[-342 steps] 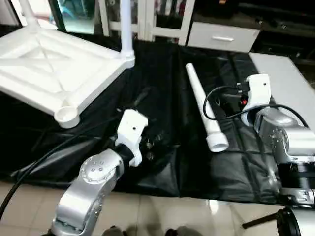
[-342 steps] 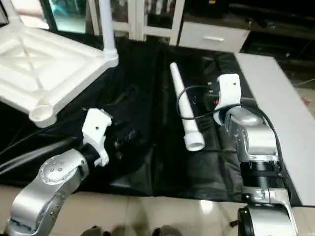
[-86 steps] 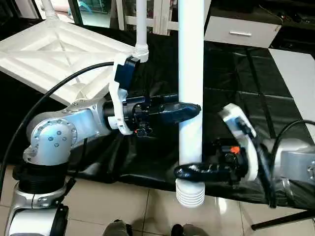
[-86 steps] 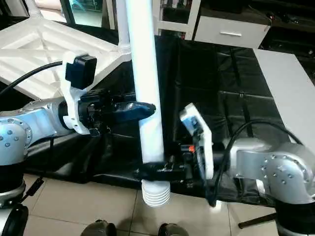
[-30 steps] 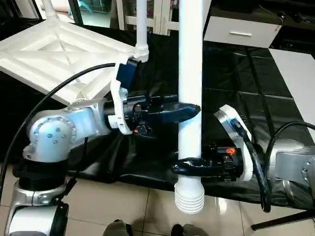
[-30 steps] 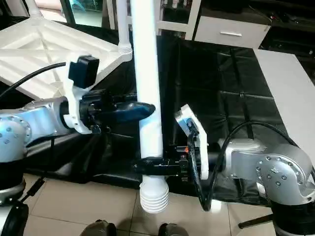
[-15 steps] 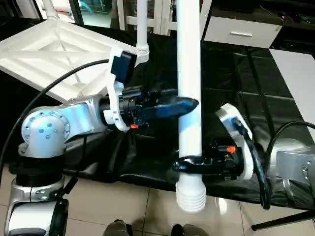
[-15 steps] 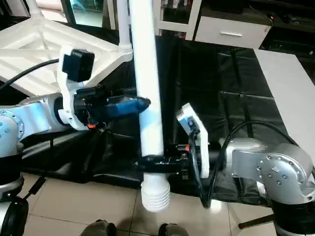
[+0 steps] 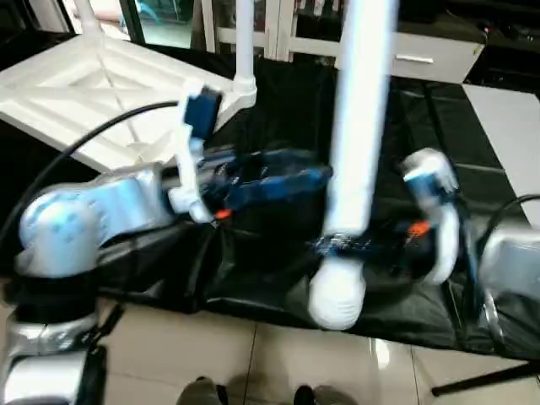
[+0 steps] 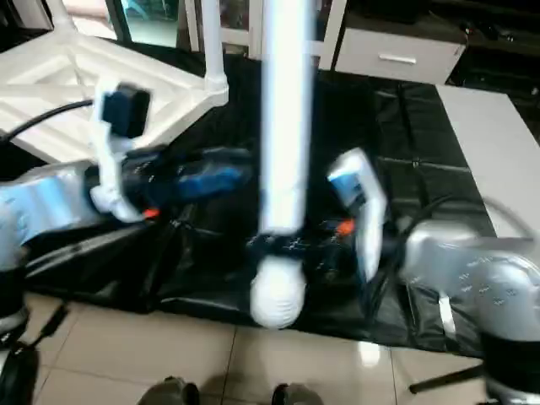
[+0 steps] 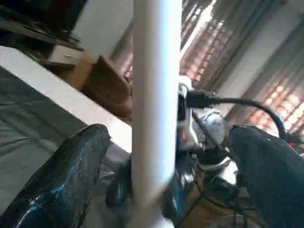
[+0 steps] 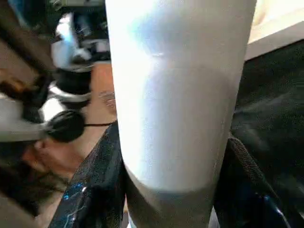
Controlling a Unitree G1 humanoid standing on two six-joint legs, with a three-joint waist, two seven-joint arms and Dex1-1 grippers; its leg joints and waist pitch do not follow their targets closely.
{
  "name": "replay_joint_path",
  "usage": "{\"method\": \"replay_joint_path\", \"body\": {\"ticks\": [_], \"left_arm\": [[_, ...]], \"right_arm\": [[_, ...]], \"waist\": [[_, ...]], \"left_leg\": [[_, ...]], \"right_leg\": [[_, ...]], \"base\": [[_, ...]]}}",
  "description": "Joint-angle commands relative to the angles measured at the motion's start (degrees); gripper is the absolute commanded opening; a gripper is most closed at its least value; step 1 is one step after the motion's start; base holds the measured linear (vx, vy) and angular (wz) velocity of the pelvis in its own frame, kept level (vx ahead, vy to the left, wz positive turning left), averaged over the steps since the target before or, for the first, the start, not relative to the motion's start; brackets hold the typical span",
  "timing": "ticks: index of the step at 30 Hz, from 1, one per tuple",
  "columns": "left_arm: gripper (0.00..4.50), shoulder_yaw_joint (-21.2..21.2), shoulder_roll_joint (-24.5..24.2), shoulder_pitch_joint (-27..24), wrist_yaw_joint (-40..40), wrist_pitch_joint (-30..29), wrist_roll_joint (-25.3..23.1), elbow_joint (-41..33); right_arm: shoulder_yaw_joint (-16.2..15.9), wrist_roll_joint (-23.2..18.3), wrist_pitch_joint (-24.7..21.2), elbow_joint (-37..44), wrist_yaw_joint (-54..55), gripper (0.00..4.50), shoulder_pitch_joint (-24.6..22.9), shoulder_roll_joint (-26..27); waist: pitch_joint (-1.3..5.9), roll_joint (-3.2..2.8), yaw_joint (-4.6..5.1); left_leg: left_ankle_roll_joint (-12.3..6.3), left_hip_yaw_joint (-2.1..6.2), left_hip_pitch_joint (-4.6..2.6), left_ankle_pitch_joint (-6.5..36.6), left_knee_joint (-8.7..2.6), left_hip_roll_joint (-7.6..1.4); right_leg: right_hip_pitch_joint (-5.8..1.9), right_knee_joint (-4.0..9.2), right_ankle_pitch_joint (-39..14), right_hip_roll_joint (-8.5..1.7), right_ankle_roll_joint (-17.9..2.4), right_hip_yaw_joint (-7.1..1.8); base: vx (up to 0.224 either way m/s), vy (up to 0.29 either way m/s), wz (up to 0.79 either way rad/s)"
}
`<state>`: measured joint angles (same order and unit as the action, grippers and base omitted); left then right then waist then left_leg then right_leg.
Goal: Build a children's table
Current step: Pick table leg
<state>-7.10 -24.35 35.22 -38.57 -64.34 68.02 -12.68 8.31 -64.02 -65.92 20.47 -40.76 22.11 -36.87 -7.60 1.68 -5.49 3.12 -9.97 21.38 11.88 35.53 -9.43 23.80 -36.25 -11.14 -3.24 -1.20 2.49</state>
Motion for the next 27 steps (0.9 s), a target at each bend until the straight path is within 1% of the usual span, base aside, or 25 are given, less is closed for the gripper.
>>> {"method": "replay_joint_path", "body": {"ticks": [1,4,5,6,7,8,9,10,11,12,13,14,15,16,17,18,19,20,21,22,23,24,25,26,27], "left_arm": [[4.50,-1.20,-0.78,-1.75,1.38,0.50,-0.76,-2.81],[4.50,-2.63,-1.64,-3.59,2.46,0.44,-0.25,-3.47],[4.50,-3.38,-2.51,-4.91,3.02,1.61,-1.53,-4.90],[4.50,-3.46,-2.62,-5.06,3.07,1.76,-1.70,-5.07],[4.50,-3.64,-3.12,-5.83,3.77,2.89,-3.26,-6.15],[4.50,-3.75,-3.54,-7.36,6.24,4.98,-6.77,-8.27],[4.50,-3.80,-3.55,-7.66,6.75,5.38,-7.40,-8.65],[4.50,-3.97,-2.87,-9.46,10.71,8.06,-11.78,-10.87],[4.50,-4.14,-2.36,-10.74,13.43,9.89,-14.64,-12.37],[4.50,-3.65,-1.74,-12.69,17.00,11.41,-18.28,-13.52],[4.50,-3.43,-1.61,-13.40,18.18,11.88,-19.38,-13.84],[4.50,-0.29,-2.23,-15.76,22.93,16.17,-27.42,-14.51],[4.50,3.15,-2.74,-18.38,28.89,20.50,-36.43,-14.97],[4.50,4.71,-2.79,-19.72,30.38,23.51,-40.26,-15.17],[4.50,5.67,-2.44,-20.93,30.91,26.68,-42.99,-15.23],[4.50,5.72,-0.53,-22.42,32.84,28.19,-44.38,-15.41],[4.50,5.72,-0.53,-22.42,32.84,28.19,-44.38,-15.41],[4.50,6.95,1.52,-24.43,36.46,31.20,-48.31,-15.39],[4.50,7.61,1.80,-24.84,37.46,32.29,-49.86,-15.21],[4.50,7.61,1.80,-24.84,37.46,32.29,-49.86,-15.21],[4.50,7.41,3.87,-25.11,40.92,34.05,-52.19,-13.37],[4.50,7.86,4.68,-25.26,42.85,35.32,-54.12,-12.07],[4.50,8.59,4.92,-25.18,43.65,36.55,-55.63,-11.11],[4.50,8.59,4.92,-25.18,43.65,36.55,-55.63,-11.11],[4.50,9.40,4.80,-24.94,43.88,37.79,-56.89,-10.22]], "right_arm": [[2.03,2.44,2.14,-1.14,0.34,1.87,-0.77,-1.68],[2.57,5.28,4.25,-2.73,0.77,1.87,-0.93,-2.80],[1.71,9.67,7.59,-3.49,2.24,1.87,-0.94,-3.21],[1.59,10.21,8.00,-3.57,2.44,1.87,-0.93,-3.24],[1.18,12.22,9.67,-3.93,3.92,1.87,-0.75,-2.71],[-0.57,18.49,15.34,-4.33,8.02,1.87,-0.58,-1.01],[-0.96,19.83,16.65,-4.43,8.79,1.87,-0.56,-0.62],[-1.80,24.63,22.63,-4.95,12.25,1.87,-0.56,2.01],[-2.37,27.77,26.76,-5.35,14.43,1.87,-0.58,3.82],[-4.37,33.34,31.08,-5.24,18.79,1.87,-0.96,4.78],[-5.10,35.32,32.43,-5.20,20.25,1.87,-1.12,5.04],[-3.99,36.86,33.93,-4.50,25.10,1.87,-2.03,8.51],[-1.84,36.01,33.85,-3.65,29.34,1.87,-3.25,13.06],[-1.60,36.17,34.27,-3.02,30.66,1.87,-4.15,14.51],[-1.63,36.36,34.73,-2.42,31.62,1.87,-4.96,15.73],[-2.09,37.06,35.31,-1.63,32.91,1.87,-6.13,17.18],[-2.09,37.06,35.31,-1.63,32.91,1.87,-6.13,17.18],[-3.64,38.76,36.76,-0.75,33.96,1.87,-8.14,19.08],[-4.22,39.50,37.45,-0.77,34.03,1.87,-8.69,19.56],[-4.22,39.50,37.45,-0.77,34.03,1.87,-8.69,19.56],[-3.58,40.28,39.35,-1.80,35.40,1.87,-9.91,21.48],[-3.29,41.09,40.66,-2.55,36.24,1.87,-10.62,22.72],[-3.09,41.67,41.54,-3.05,36.48,1.87,-11.16,23.25],[-3.09,41.67,41.54,-3.05,36.48,1.87,-11.16,23.25],[-3.16,42.10,41.93,-3.31,36.41,1.87,-11.61,23.40]], "waist": [[5.43,0.09,-0.31],[5.43,0.05,-0.43],[5.46,0.02,-0.47],[5.41,0.00,-0.39],[5.41,0.00,-0.39],[5.50,-0.19,-0.33],[5.54,-0.25,-0.24],[5.45,-0.05,-0.04],[5.46,0.05,0.26],[5.44,0.18,0.37],[5.44,0.18,0.37],[5.38,0.05,0.47],[4.89,0.61,0.64],[4.89,0.34,0.65],[4.61,0.87,0.85],[4.79,0.78,0.74],[4.90,0.59,0.67],[4.67,0.75,0.47],[4.40,1.20,0.09],[4.49,1.17,-0.26],[4.30,1.36,-1.00],[4.58,0.65,-1.98],[4.57,0.62,-2.07],[4.29,0.11,-2.07],[4.48,-0.72,-1.78]], "left_leg": [[-1.46,0.98,-0.22,-1.83,-3.72,-2.89],[-1.22,0.91,-0.22,-1.25,-3.71,-2.69],[-0.95,1.00,-0.17,-0.99,-3.75,-2.82],[-0.68,0.93,-0.27,-0.86,-3.77,-2.79],[-0.68,0.93,-0.27,-0.86,-3.77,-2.79],[-0.57,0.98,-0.33,-0.94,-3.74,-2.93],[-0.25,1.01,-0.30,-0.94,-3.70,-3.00],[-0.26,0.87,-0.23,-0.79,-3.71,-2.80],[-0.12,0.89,-0.02,-0.72,-3.68,-2.82],[-0.12,0.83,-0.03,-0.37,-3.66,-2.71],[-0.12,0.83,-0.03,-0.37,-3.66,-2.71],[0.52,0.84,-0.15,-0.35,-3.69,-2.67],[-0.13,0.77,-0.16,1.25,-3.93,-2.89],[-0.13,0.99,-0.09,2.00,-4.14,-3.07],[0.17,0.96,-0.24,4.18,-4.33,-2.98],[0.56,1.04,-0.57,4.00,-4.41,-3.04],[0.21,0.96,-0.46,3.61,-4.37,-2.92],[-1.23,0.46,-0.14,3.87,-4.18,-2.47],[-3.47,0.43,0.70,4.13,-3.83,-2.01],[-4.63,0.54,1.02,4.22,-3.42,-1.84],[-6.81,1.25,1.50,4.33,-1.33,-1.64],[-7.96,2.77,2.48,3.97,1.38,-2.00],[-7.95,3.67,3.31,4.29,2.52,-2.25],[-7.20,5.24,3.97,3.71,3.12,-2.72],[-7.84,5.34,3.12,2.86,1.23,-2.61]], "right_leg": [[-4.31,3.10,-1.16,-4.55,-13.94,-3.11],[-4.28,3.29,-2.98,-4.40,-13.49,-3.07],[-4.22,3.28,-3.88,-4.50,-13.09,-3.03],[-4.08,3.34,-4.28,-4.38,-12.73,-3.01],[-4.08,3.34,-4.28,-4.38,-12.73,-3.01],[-4.08,3.34,-4.13,-4.45,-12.50,-3.04],[-3.94,3.30,-4.25,-4.40,-12.19,-2.98],[-3.97,3.40,-4.57,-4.27,-11.97,-3.02],[-4.04,3.33,-4.44,-4.37,-11.83,-3.03],[-4.11,3.48,-5.19,-4.34,-11.30,-3.12],[-4.11,3.48,-5.19,-4.34,-11.30,-3.12],[-3.94,3.52,-6.13,-4.02,-10.14,-3.06],[-3.53,4.01,-8.23,-3.94,-8.46,-3.26],[-3.67,4.05,-9.42,-4.02,-7.44,-3.25],[-3.35,4.53,-14.12,-3.90,-5.01,-3.11],[-3.16,4.28,-13.36,-3.87,-4.55,-3.23],[-3.18,4.13,-11.81,-3.96,-4.85,-3.37],[-3.28,4.42,-10.73,-4.72,-5.95,-3.99],[-4.16,5.11,-12.38,-6.18,-6.17,-4.89],[-4.52,5.69,-14.36,-7.16,-6.09,-5.45],[-5.29,7.33,-18.61,-10.53,-6.53,-7.66],[-6.22,8.84,-22.15,-14.49,-8.14,-9.89],[-6.53,9.21,-23.01,-15.62,-9.22,-10.73],[-6.55,9.42,-23.82,-15.99,-12.07,-10.35],[-5.63,8.84,-23.59,-13.22,-13.61,-8.14]], "base": [[0.000,0.000,0.00],[0.000,0.000,0.00],[0.000,0.000,0.00],[0.000,0.000,0.00],[0.000,0.000,0.00],[0.000,0.000,0.00],[0.000,0.000,0.00],[0.000,0.000,0.00],[0.000,0.000,0.00],[0.000,0.000,0.00],[0.000,0.000,0.00],[0.000,0.000,0.00],[0.000,0.000,0.00],[0.000,0.000,0.00],[0.000,0.000,0.00],[0.000,0.000,0.00],[0.000,0.000,0.00],[0.000,0.000,0.00],[0.000,0.000,0.00],[0.000,0.000,0.00],[0.000,0.000,0.00],[-0.017,0.065,0.00],[-0.019,0.108,-0.04],[-0.019,0.108,-0.04],[-0.025,0.167,-0.07]]}}
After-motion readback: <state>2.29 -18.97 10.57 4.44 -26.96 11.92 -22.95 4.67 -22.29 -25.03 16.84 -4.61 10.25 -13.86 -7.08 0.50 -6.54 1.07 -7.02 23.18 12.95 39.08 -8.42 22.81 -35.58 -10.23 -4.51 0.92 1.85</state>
